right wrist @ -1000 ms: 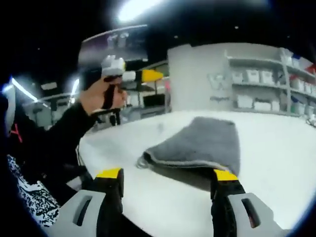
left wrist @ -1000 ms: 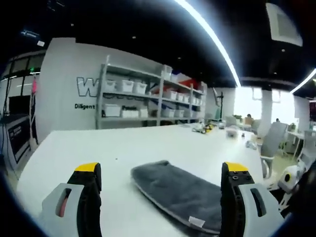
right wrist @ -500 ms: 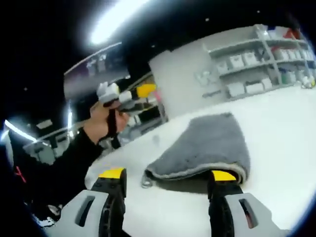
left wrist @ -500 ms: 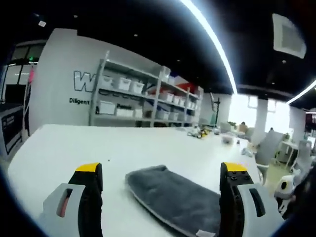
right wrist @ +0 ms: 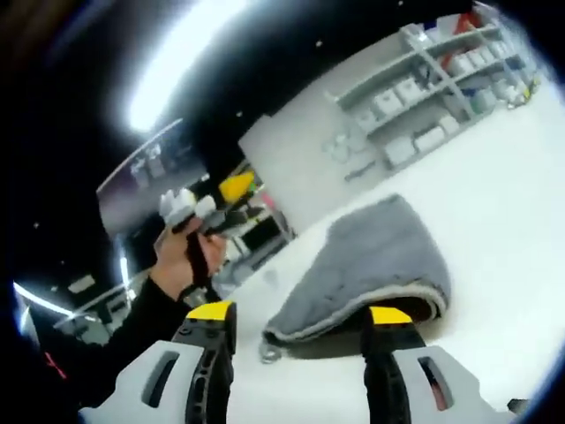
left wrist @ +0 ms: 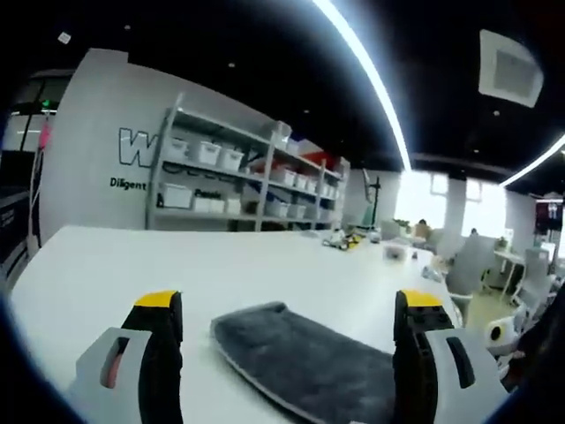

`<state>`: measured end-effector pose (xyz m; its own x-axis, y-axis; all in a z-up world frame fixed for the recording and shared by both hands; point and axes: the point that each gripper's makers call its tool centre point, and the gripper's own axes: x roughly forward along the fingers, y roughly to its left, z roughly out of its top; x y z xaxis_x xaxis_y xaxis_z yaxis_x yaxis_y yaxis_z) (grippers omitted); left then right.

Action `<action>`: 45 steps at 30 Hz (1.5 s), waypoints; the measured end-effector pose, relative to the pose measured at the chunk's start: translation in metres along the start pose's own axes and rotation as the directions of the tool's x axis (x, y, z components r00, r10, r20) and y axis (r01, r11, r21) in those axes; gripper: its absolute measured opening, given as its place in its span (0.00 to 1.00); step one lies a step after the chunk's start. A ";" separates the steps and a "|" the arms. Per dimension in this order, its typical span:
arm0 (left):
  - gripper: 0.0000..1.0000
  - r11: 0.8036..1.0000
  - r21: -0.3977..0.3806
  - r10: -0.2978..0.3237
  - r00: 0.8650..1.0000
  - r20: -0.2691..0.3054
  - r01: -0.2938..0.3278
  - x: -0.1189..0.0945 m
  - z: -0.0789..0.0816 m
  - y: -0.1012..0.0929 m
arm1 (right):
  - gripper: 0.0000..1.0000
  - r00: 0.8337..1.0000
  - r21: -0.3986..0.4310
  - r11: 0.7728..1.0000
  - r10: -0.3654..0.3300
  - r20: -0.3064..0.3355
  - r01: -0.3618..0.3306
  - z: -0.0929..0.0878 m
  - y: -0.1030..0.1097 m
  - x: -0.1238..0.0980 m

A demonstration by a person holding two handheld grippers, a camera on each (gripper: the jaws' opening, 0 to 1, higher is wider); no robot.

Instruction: Open the folded towel by lifting each exposed corner and separating the folded layers until the towel lies flat within the target outline without major curled edges

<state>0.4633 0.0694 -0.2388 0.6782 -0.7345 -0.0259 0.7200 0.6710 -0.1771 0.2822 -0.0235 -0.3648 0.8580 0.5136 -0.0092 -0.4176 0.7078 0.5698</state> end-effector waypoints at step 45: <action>0.55 0.918 -0.385 -0.011 0.968 -0.252 -0.090 0.084 -0.093 0.089 | 0.32 0.995 0.306 0.948 0.095 0.001 -0.091 -0.018 0.022 0.039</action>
<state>0.5712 0.0583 -0.3481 0.6115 -0.7434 -0.2710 0.5433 0.6435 -0.5393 0.3011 0.0208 -0.3675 0.8144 0.5785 0.0457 -0.3823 0.4755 0.7923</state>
